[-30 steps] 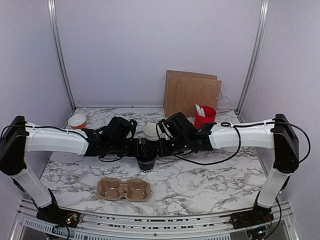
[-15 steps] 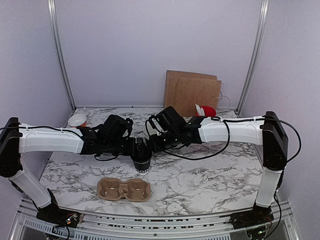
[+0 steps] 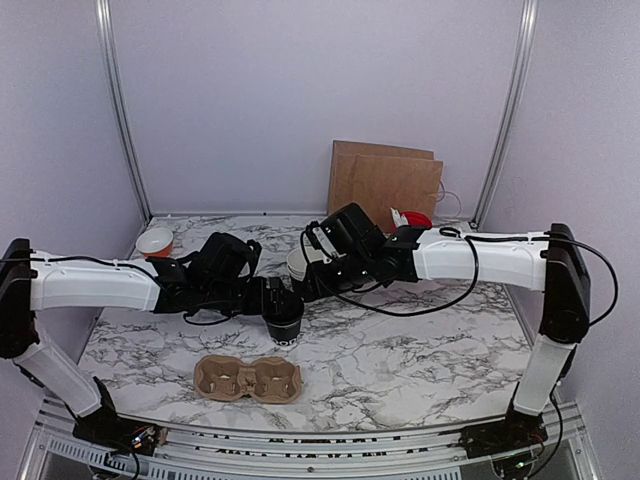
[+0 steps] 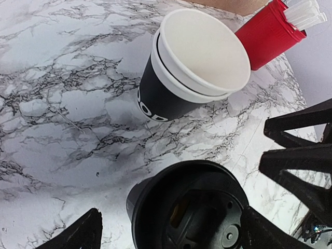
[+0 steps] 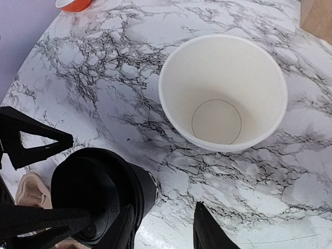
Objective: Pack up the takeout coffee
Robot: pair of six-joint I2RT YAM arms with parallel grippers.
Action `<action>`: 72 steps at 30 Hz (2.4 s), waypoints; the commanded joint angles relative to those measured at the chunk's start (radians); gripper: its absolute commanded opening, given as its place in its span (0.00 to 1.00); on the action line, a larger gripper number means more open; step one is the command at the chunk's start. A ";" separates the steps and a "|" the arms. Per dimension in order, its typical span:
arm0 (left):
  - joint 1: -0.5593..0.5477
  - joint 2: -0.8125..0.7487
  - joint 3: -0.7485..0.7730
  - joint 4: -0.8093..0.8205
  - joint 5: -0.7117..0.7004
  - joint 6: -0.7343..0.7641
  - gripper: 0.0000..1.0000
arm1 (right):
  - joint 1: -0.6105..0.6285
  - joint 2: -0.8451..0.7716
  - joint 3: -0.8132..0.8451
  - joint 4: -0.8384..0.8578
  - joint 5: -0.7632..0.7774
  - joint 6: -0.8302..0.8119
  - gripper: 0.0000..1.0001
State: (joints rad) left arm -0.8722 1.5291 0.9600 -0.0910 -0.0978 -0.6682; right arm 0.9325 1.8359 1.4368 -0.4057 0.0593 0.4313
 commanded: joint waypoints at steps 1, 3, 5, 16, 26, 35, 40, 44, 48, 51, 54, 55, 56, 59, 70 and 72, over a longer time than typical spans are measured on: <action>0.000 -0.036 -0.061 0.090 0.085 -0.094 0.93 | -0.005 -0.077 -0.038 0.002 0.013 0.002 0.38; -0.005 -0.034 -0.084 0.138 0.106 -0.132 0.93 | -0.007 -0.091 -0.061 0.004 0.012 0.009 0.38; -0.016 -0.026 -0.096 0.181 0.119 -0.162 0.93 | -0.009 -0.107 -0.084 0.006 0.011 0.012 0.38; -0.059 0.048 -0.068 0.285 0.129 -0.237 0.93 | -0.025 -0.181 -0.177 0.017 0.006 0.017 0.38; -0.060 0.038 -0.028 0.117 -0.013 -0.146 0.93 | -0.019 -0.188 -0.214 0.033 -0.026 0.044 0.38; -0.060 0.036 -0.028 0.068 -0.055 -0.098 0.92 | 0.015 -0.195 -0.236 0.044 -0.030 0.070 0.38; -0.060 0.048 -0.024 0.062 -0.056 -0.090 0.91 | 0.031 -0.194 -0.201 0.038 -0.014 0.065 0.38; -0.060 0.048 -0.027 0.059 -0.056 -0.089 0.91 | 0.038 -0.196 -0.177 0.036 0.010 0.060 0.38; -0.060 0.050 -0.030 0.058 -0.057 -0.091 0.91 | 0.038 -0.170 -0.220 0.078 -0.003 0.066 0.38; -0.060 0.052 -0.029 0.058 -0.057 -0.090 0.91 | 0.041 -0.121 -0.264 0.099 -0.039 0.090 0.38; -0.060 0.053 -0.029 0.057 -0.060 -0.090 0.91 | 0.045 -0.097 -0.326 0.129 -0.060 0.119 0.38; -0.060 0.053 -0.029 0.057 -0.059 -0.090 0.91 | 0.045 -0.098 -0.341 0.137 -0.063 0.126 0.38; -0.060 0.055 -0.028 0.056 -0.058 -0.089 0.91 | 0.044 -0.100 -0.349 0.138 -0.061 0.132 0.38; -0.060 0.056 -0.027 0.056 -0.057 -0.088 0.91 | 0.043 -0.117 -0.343 0.115 -0.028 0.133 0.38; -0.060 0.028 -0.033 0.054 -0.073 -0.081 0.91 | -0.006 -0.064 -0.169 0.074 0.008 0.034 0.38; -0.060 0.018 -0.035 0.053 -0.081 -0.078 0.91 | -0.006 -0.044 -0.121 0.067 0.002 0.015 0.38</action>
State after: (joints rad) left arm -0.9287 1.5726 0.9199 0.0322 -0.1436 -0.7719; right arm 0.9348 1.7489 1.2270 -0.2840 0.0521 0.4995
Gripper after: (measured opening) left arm 0.912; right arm 0.380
